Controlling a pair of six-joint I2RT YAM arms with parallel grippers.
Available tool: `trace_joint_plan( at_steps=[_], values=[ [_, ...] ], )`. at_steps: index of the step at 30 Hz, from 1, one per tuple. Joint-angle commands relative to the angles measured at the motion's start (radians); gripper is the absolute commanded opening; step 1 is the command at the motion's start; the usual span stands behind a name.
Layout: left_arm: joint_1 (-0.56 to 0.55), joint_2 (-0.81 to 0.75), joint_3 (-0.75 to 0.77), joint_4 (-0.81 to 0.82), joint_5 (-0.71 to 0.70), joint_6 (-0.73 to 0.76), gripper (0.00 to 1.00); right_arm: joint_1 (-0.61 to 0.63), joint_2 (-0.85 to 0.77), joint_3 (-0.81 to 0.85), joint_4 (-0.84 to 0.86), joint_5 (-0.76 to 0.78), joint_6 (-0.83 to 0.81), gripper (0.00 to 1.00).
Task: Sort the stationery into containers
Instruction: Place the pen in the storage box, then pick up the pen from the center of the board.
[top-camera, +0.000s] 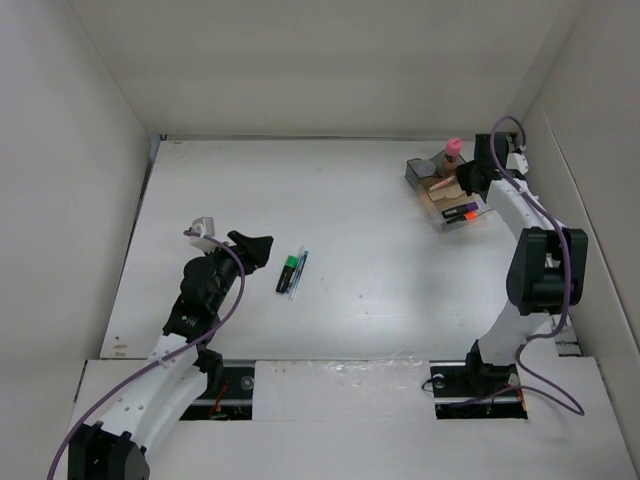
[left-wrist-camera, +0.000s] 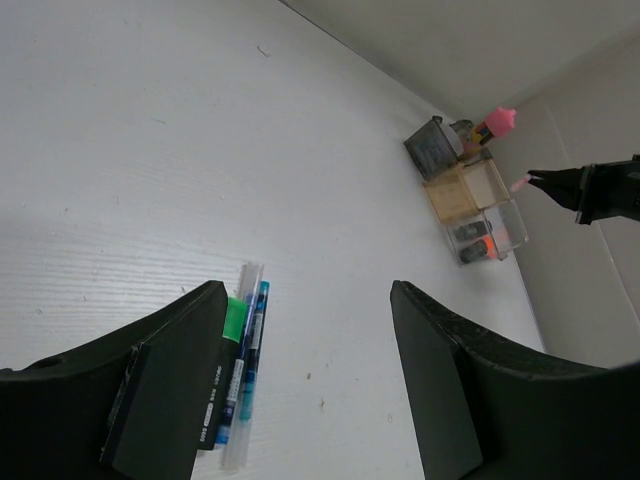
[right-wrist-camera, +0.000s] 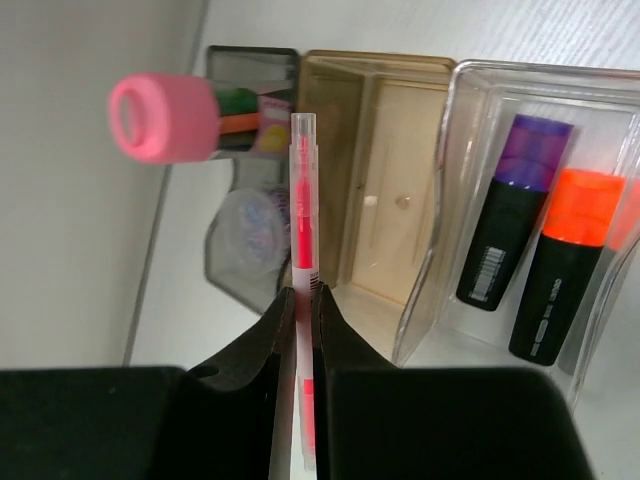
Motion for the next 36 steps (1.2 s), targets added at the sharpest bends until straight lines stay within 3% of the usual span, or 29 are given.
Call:
trace_joint_plan(
  at_steps=[1, 16, 20, 29, 36],
  values=[
    [-0.003, 0.015, 0.015, 0.041, 0.013, 0.006, 0.64, -0.029, 0.032, 0.051, 0.055, -0.067, 0.019, 0.00],
    [-0.003, 0.037, 0.025, 0.043, 0.013, 0.006, 0.64, -0.066, 0.170, 0.114, 0.056, -0.079, 0.042, 0.06],
    [-0.003, 0.037, 0.015, 0.055, 0.013, 0.006, 0.64, -0.066, 0.179, 0.114, 0.056, -0.088, 0.042, 0.13],
    [-0.003, 0.046, 0.015, 0.055, 0.013, 0.006, 0.64, -0.066, 0.147, 0.104, 0.066, -0.097, 0.042, 0.43],
    [-0.003, 0.046, 0.015, 0.046, 0.013, 0.006, 0.64, 0.006, 0.028, 0.068, 0.082, -0.088, 0.033, 0.43]
  ],
)
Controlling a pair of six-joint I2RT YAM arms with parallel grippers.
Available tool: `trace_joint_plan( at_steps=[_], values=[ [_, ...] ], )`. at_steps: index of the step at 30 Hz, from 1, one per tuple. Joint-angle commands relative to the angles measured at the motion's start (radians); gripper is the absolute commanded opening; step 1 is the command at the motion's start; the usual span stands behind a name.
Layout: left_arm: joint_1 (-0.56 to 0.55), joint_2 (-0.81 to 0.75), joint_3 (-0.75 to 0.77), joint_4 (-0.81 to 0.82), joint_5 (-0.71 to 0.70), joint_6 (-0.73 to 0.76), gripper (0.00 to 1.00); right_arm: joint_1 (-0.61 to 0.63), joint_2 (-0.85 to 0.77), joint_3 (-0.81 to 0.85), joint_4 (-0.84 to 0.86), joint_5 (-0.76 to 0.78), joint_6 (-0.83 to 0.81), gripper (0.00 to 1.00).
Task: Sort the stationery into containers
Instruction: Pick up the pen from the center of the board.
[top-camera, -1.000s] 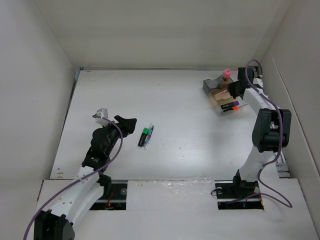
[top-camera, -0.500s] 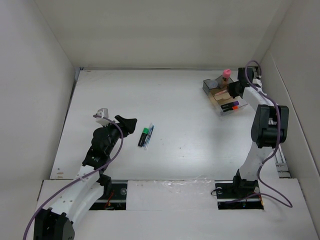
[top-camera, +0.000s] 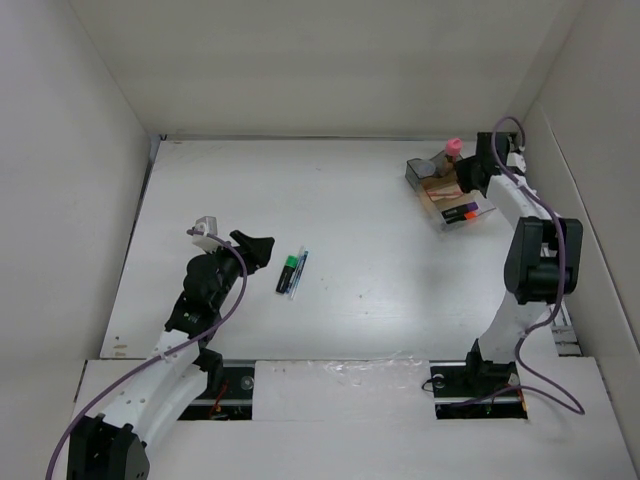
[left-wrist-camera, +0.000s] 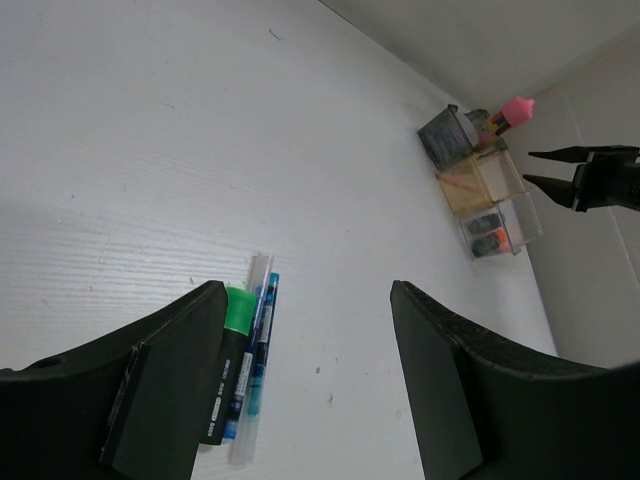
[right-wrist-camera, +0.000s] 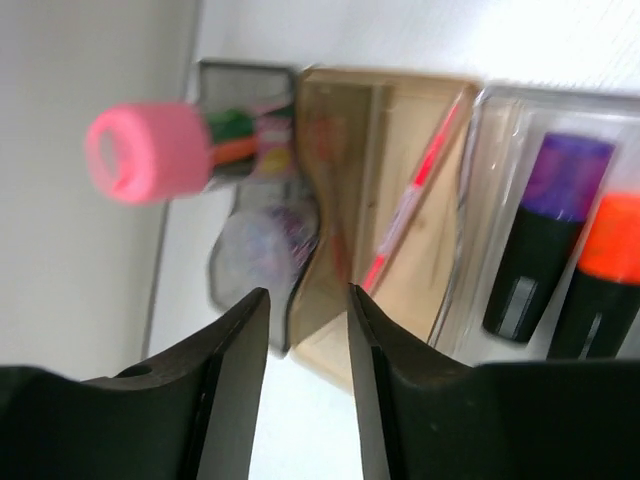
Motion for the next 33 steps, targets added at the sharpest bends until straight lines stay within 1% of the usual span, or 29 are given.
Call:
trace_joint_plan(
  at_steps=[1, 2, 3, 4, 5, 6, 7, 8, 9, 10, 13, 14, 15, 16, 18, 19, 20, 22, 23, 24, 26, 33],
  values=[
    [-0.003, -0.001, 0.015, 0.039, 0.012, 0.006, 0.64, 0.079, -0.164, -0.027, 0.064, 0.002, -0.017, 0.42],
    [-0.003, -0.010, 0.015, 0.051, 0.012, 0.006, 0.64, 0.105, -0.183, -0.036, 0.076, 0.012, -0.031, 0.37],
    [-0.003, -0.010, 0.015, 0.051, 0.012, 0.006, 0.64, 0.134, -0.200, -0.045, 0.076, 0.013, -0.042, 0.34],
    [-0.003, -0.010, 0.015, 0.051, 0.012, 0.006, 0.64, 0.204, -0.226, -0.055, 0.087, 0.028, -0.054, 0.30],
    [-0.003, -0.010, 0.015, 0.039, 0.012, 0.006, 0.64, 0.244, -0.237, -0.068, 0.087, 0.042, -0.063, 0.23],
    [-0.003, -0.019, 0.025, 0.028, 0.012, 0.006, 0.64, 0.287, -0.246, -0.082, 0.087, 0.052, -0.080, 0.08],
    [-0.003, -0.019, 0.025, 0.019, 0.000, 0.006, 0.64, 0.379, -0.246, -0.098, 0.122, 0.052, -0.091, 0.02],
    [-0.003, -0.044, 0.025, 0.019, 0.000, 0.006, 0.64, 0.428, -0.246, -0.110, 0.122, 0.068, -0.102, 0.00],
    [-0.003, -0.055, 0.025, 0.019, -0.020, 0.006, 0.64, 0.478, -0.231, -0.110, 0.122, 0.081, -0.119, 0.00],
    [-0.003, -0.065, 0.014, 0.019, -0.020, 0.006, 0.64, 0.574, -0.217, -0.110, 0.102, 0.095, -0.135, 0.00],
    [-0.003, -0.093, 0.014, -0.023, -0.063, 0.006, 0.64, 0.708, -0.131, -0.072, 0.049, 0.170, -0.172, 0.00],
    [-0.003, -0.110, 0.014, -0.032, -0.063, 0.006, 0.64, 0.778, -0.105, -0.032, 0.010, 0.193, -0.182, 0.00],
    [-0.003, -0.128, 0.014, -0.032, -0.072, -0.003, 0.64, 0.809, -0.053, -0.010, -0.014, 0.209, -0.182, 0.00],
    [-0.003, -0.137, 0.014, -0.032, -0.072, -0.003, 0.64, 0.838, -0.030, 0.011, -0.034, 0.220, -0.182, 0.06],
    [-0.003, -0.147, 0.005, -0.032, -0.072, -0.003, 0.64, 0.912, 0.025, 0.062, -0.089, 0.249, -0.192, 0.13],
    [-0.003, -0.147, 0.005, -0.032, -0.072, -0.003, 0.64, 0.932, 0.039, 0.071, -0.102, 0.264, -0.192, 0.18],
    [-0.003, -0.147, 0.005, -0.032, -0.081, -0.003, 0.64, 0.947, 0.050, 0.071, -0.102, 0.273, -0.183, 0.26],
    [-0.003, -0.147, 0.015, -0.044, -0.081, -0.003, 0.64, 0.969, 0.064, 0.071, -0.113, 0.273, -0.174, 0.34],
    [-0.003, -0.147, 0.015, -0.034, -0.081, -0.003, 0.64, 0.981, 0.073, 0.071, -0.125, 0.273, -0.174, 0.41],
    [-0.003, -0.135, 0.015, -0.034, -0.071, -0.003, 0.64, 0.990, 0.073, 0.071, -0.137, 0.263, -0.165, 0.43],
    [-0.003, -0.134, 0.015, -0.034, -0.070, -0.003, 0.64, 1.001, 0.084, 0.071, -0.137, 0.254, -0.165, 0.44],
    [-0.003, -0.124, 0.015, -0.026, -0.061, -0.003, 0.64, 1.030, 0.144, 0.068, -0.146, 0.226, -0.168, 0.44]
  ],
)
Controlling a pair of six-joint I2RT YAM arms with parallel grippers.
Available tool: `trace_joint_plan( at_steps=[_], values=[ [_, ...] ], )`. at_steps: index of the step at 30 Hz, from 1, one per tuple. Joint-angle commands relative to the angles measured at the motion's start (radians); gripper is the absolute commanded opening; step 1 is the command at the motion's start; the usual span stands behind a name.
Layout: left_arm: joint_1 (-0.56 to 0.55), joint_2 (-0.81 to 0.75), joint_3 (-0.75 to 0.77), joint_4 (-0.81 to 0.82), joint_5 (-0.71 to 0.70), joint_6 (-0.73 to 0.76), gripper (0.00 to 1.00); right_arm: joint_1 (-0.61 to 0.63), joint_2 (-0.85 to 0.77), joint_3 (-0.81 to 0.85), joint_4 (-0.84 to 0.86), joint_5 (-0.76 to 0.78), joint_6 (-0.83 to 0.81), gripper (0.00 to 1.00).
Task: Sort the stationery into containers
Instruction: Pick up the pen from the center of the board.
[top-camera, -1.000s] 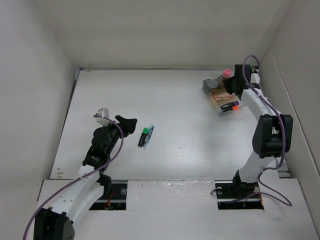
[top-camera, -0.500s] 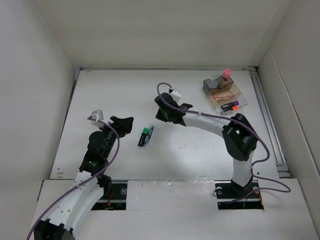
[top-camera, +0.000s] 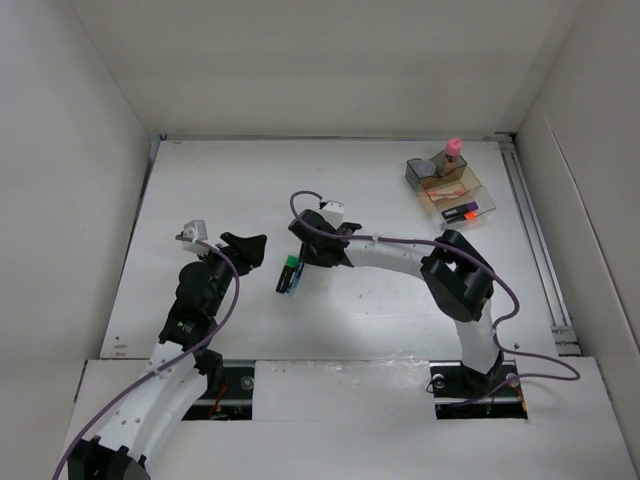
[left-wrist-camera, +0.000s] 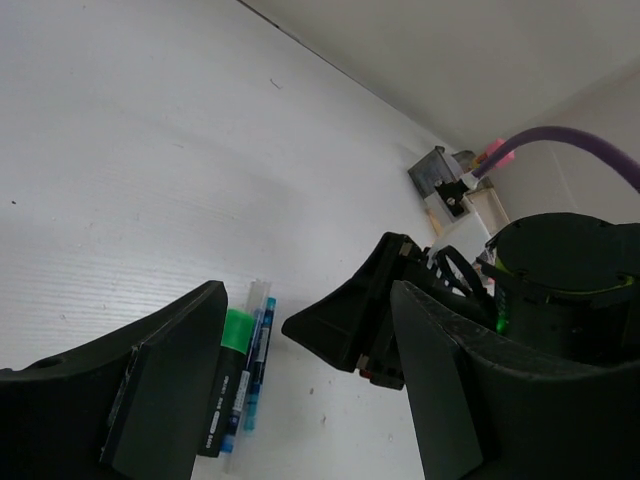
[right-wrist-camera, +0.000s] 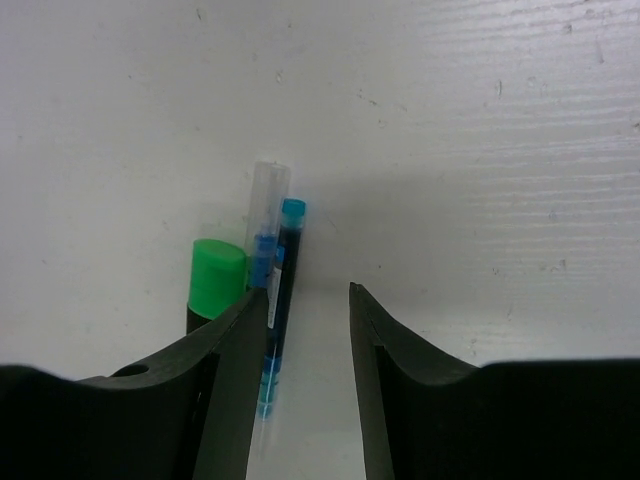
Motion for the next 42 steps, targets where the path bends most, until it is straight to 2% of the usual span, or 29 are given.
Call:
trace_joint_plan(
  at_steps=[1, 14, 27, 31, 32, 34, 40, 42],
  values=[
    [-0.003, 0.007, 0.015, 0.031, 0.004, -0.001, 0.64, 0.022, 0.022, 0.038, -0.019, -0.004, -0.003, 0.44],
    [-0.003, 0.016, 0.017, 0.041, 0.024, -0.001, 0.64, 0.040, 0.070, 0.078, -0.010, -0.047, -0.032, 0.43],
    [-0.003, -0.004, 0.015, 0.029, 0.024, -0.001, 0.64, 0.040, 0.113, 0.095, -0.094, 0.069, -0.002, 0.24],
    [-0.003, -0.004, 0.015, 0.040, 0.024, -0.001, 0.64, 0.031, 0.084, 0.057, -0.122, 0.102, 0.017, 0.08],
    [-0.003, -0.004, 0.015, 0.040, 0.024, -0.001, 0.64, 0.017, 0.069, 0.038, -0.111, 0.102, 0.017, 0.03],
    [-0.003, 0.007, 0.015, 0.031, 0.024, -0.001, 0.64, -0.015, 0.033, -0.017, -0.079, 0.102, 0.017, 0.00],
    [-0.003, 0.018, 0.006, 0.047, 0.024, -0.001, 0.64, -0.167, -0.138, -0.068, -0.032, 0.064, -0.006, 0.00],
    [-0.003, 0.029, 0.015, 0.047, 0.035, -0.001, 0.64, -0.297, -0.203, -0.082, 0.031, 0.033, -0.006, 0.00]
  ],
)
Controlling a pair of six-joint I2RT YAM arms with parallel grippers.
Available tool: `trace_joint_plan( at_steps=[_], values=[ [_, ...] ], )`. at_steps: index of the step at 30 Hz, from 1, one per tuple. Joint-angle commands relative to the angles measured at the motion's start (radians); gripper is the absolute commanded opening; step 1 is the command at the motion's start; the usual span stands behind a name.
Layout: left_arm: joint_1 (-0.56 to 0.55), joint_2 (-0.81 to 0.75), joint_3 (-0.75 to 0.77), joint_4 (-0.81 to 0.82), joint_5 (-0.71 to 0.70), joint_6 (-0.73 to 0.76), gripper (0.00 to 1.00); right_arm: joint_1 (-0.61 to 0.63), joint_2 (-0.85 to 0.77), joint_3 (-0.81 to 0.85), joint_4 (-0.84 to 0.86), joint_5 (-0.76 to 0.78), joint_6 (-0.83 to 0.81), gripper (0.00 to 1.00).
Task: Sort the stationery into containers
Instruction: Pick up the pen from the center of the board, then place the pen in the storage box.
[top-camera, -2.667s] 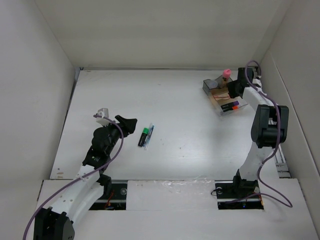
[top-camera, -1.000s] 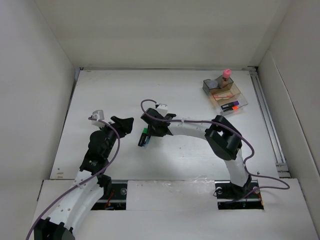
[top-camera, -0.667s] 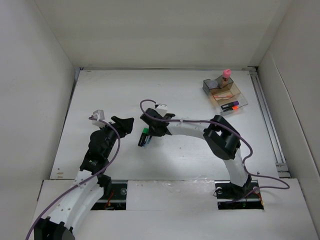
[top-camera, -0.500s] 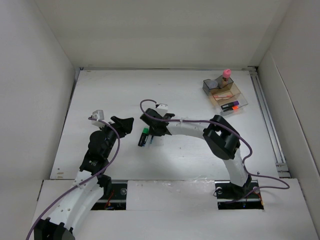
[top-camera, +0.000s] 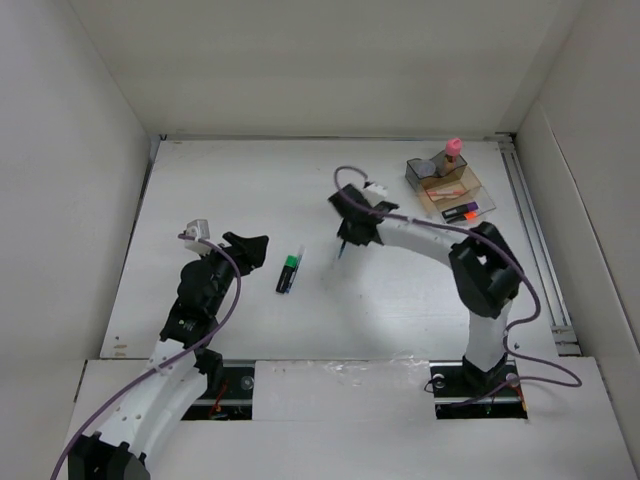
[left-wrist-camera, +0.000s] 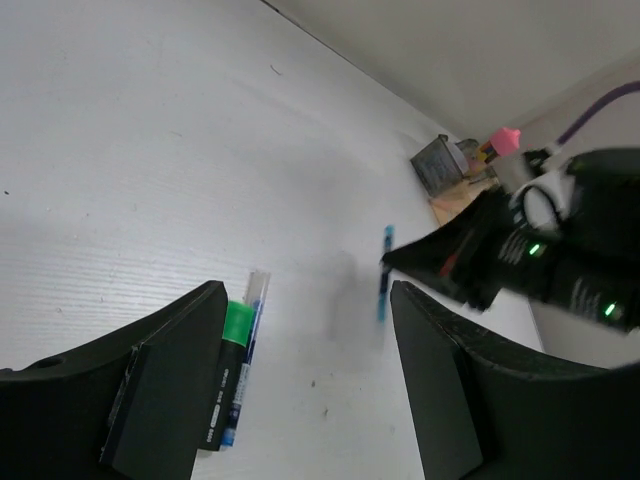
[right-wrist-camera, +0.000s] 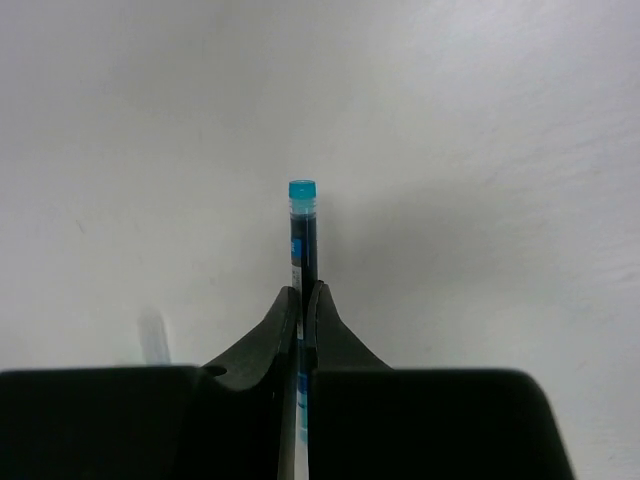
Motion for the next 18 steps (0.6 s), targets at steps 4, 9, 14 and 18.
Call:
trace_joint_plan(
  at_steps=[4, 9, 14, 18],
  values=[
    [-0.003, 0.019, 0.006, 0.064, 0.029, -0.011, 0.64, -0.395, -0.181, -0.007, 0.190, -0.101, 0.072, 0.00],
    [-0.003, 0.028, 0.006, 0.059, 0.019, -0.002, 0.64, -0.663, -0.172, 0.022, 0.253, -0.186, 0.146, 0.00],
    [-0.003, 0.039, 0.017, 0.059, 0.029, -0.002, 0.64, -0.809, -0.091, 0.064, 0.253, -0.286, 0.167, 0.00],
    [-0.003, 0.057, 0.008, 0.083, 0.029, -0.002, 0.64, -0.855, -0.066, 0.064, 0.272, -0.319, 0.167, 0.00]
  ],
)
